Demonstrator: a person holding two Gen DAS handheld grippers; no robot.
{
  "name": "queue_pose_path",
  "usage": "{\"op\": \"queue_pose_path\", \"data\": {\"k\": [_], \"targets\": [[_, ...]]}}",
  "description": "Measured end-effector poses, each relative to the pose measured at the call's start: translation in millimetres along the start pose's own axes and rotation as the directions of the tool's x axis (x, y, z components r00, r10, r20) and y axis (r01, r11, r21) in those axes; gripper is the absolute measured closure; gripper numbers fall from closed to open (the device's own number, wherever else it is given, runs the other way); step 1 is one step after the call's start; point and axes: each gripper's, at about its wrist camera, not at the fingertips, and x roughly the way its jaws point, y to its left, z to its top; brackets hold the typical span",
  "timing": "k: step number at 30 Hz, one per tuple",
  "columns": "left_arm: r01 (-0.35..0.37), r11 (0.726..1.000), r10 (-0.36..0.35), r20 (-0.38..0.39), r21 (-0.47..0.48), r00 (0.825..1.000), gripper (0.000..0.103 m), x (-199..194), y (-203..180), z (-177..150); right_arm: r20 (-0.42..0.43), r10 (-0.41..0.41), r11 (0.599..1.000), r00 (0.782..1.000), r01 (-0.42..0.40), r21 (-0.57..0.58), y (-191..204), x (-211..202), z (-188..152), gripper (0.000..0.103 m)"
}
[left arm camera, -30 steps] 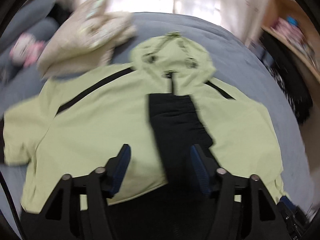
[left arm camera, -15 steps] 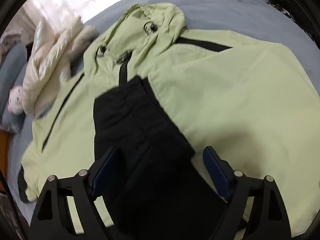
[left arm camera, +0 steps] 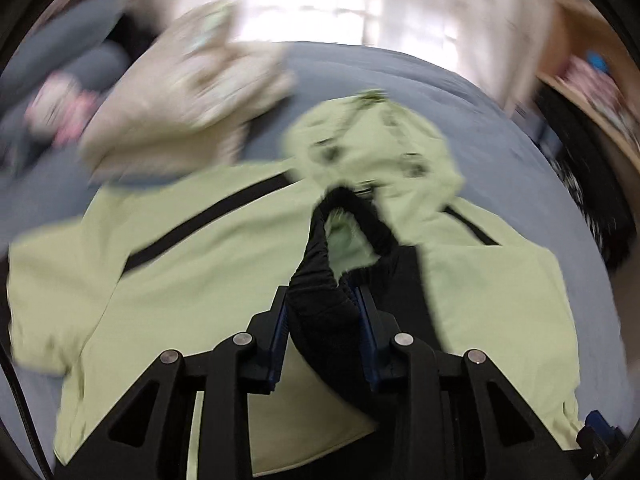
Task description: Fold large clothes
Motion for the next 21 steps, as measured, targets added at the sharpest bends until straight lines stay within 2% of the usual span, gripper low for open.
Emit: {"op": "queue_pose_path", "data": {"k": [1,4,6,8,9,11,12,13,15,18,21], "targets": [[-0.018,0.999,0.017,-0.032,-0.045,0.999,0.073,5,22,-7,-0.008,-0.001,1.0,1.0,0.001,-0.001,1,2,0,0.062],[-0.078,0.994,0.068,-0.12,-0.08,0.99,0.073,20,53,-23,-0.021,-0.008,1.0,1.0,0.008,-0.012,3,5,0,0.062],[-0.025,0.989,-0.002,-0.184,-0.146,0.983,0.07,26,76,-32,-0.029,-0.007,1.0,1.0,0.007,-0.019,5,5,1,0.062],[0.053,0.977,-0.094,-0.193,-0.208,0.977,0.064,26,94,-33,-0.037,0.003,1.0,0.999,-0.003,-0.015,5,3,4,0.062],[0.067,0.974,-0.11,-0.197,-0.216,0.974,0.059,25,98,-31,-0.042,0.013,1.0,0.999,-0.013,-0.008,3,2,8,0.062],[0.102,0.97,-0.146,-0.197,-0.22,0.97,0.042,25,102,-26,-0.048,0.025,1.0,0.999,-0.025,0.008,-2,1,18,0.062],[0.127,0.967,-0.171,-0.197,-0.221,0.965,0.039,26,101,-22,-0.048,0.028,0.999,0.998,-0.027,0.017,-5,1,26,0.059],[0.146,0.965,-0.192,-0.203,-0.218,0.96,0.038,30,99,-18,-0.047,0.029,0.999,0.999,-0.027,0.025,-8,2,34,0.055],[0.157,0.966,-0.2,-0.209,-0.205,0.957,0.038,35,94,-12,-0.032,0.032,0.999,0.999,-0.031,0.038,-17,6,55,0.033],[0.163,0.975,-0.194,-0.226,-0.152,0.955,0.038,55,79,1,-0.02,-0.008,0.998,1.0,0.009,0.062,-39,27,90,0.03],[0.185,0.975,-0.21,-0.243,-0.12,0.947,0.038,68,70,8,-0.063,-0.028,0.991,0.998,0.036,0.129,-69,68,120,0.03]]}}
